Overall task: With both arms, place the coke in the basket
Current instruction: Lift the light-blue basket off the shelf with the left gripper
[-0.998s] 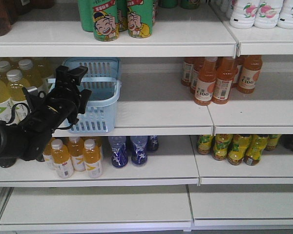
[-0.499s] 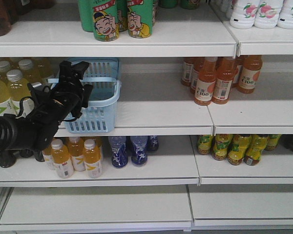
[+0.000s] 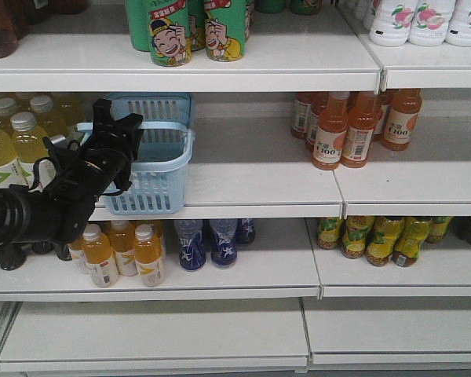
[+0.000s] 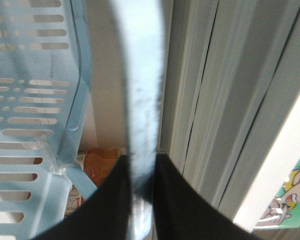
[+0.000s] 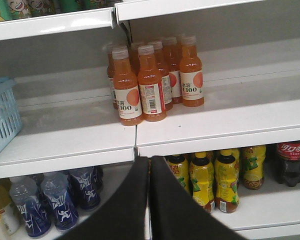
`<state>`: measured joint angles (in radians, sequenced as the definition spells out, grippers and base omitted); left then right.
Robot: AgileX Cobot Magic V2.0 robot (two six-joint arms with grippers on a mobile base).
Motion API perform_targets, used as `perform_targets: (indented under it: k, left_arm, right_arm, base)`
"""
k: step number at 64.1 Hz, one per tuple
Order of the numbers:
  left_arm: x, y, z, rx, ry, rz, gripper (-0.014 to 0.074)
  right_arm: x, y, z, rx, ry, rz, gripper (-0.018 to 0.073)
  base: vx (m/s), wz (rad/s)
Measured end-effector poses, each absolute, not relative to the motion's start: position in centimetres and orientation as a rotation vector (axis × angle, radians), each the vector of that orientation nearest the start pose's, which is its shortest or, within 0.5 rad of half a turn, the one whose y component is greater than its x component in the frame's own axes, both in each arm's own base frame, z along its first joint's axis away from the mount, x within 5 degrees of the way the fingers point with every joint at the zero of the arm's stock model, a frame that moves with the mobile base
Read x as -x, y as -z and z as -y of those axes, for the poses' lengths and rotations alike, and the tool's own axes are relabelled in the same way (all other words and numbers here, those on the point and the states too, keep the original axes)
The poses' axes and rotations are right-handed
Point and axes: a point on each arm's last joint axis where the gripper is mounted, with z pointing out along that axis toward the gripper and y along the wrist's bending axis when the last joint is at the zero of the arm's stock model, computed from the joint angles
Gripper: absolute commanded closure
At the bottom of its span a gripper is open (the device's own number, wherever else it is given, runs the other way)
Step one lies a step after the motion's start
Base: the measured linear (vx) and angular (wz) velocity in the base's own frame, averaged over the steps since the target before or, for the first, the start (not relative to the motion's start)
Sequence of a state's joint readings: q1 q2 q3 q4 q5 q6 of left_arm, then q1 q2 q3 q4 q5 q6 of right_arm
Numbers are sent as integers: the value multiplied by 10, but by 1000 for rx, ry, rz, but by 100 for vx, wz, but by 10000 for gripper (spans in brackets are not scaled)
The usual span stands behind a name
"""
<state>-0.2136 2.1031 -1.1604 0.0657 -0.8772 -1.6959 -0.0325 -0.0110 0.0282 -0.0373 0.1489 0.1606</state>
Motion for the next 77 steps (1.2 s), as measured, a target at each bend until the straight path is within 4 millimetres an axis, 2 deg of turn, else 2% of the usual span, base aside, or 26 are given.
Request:
perform_targets:
  k: [9, 19, 32, 46, 53, 65, 77]
  left_arm:
    - [-435, -176, 104, 1042, 1501, -1376, 605]
    - [-420, -171, 113, 894, 1597, -1452, 605]
    - [-382, -159, 124, 789, 1774, -1604, 605]
    - [-327, -164, 133, 694, 1775, -1813, 605]
    - [-295, -176, 144, 561, 1817, -1942, 605]
    - [-246, -213, 168, 221, 1947, -2097, 605]
    - [-208, -252, 182, -79, 2006, -2078, 605]
  right_arm:
    - [-56, -191, 2, -133, -65, -1645, 564]
    - [-56, -191, 2, -133, -65, -1645, 564]
    - [-56, -191, 2, -133, -65, -1645, 564]
    - [-56, -191, 2, -133, -65, -1645, 564]
    - [-56, -191, 2, -133, -65, -1645, 564]
    - [-56, -191, 2, -133, -65, -1645, 564]
    - [-56, -191, 2, -133, -65, -1645, 564]
  base:
    - [0, 0]
    - [0, 0]
    - [0, 0]
    - [0, 0]
    - [0, 0]
    - [0, 0]
    - [0, 0]
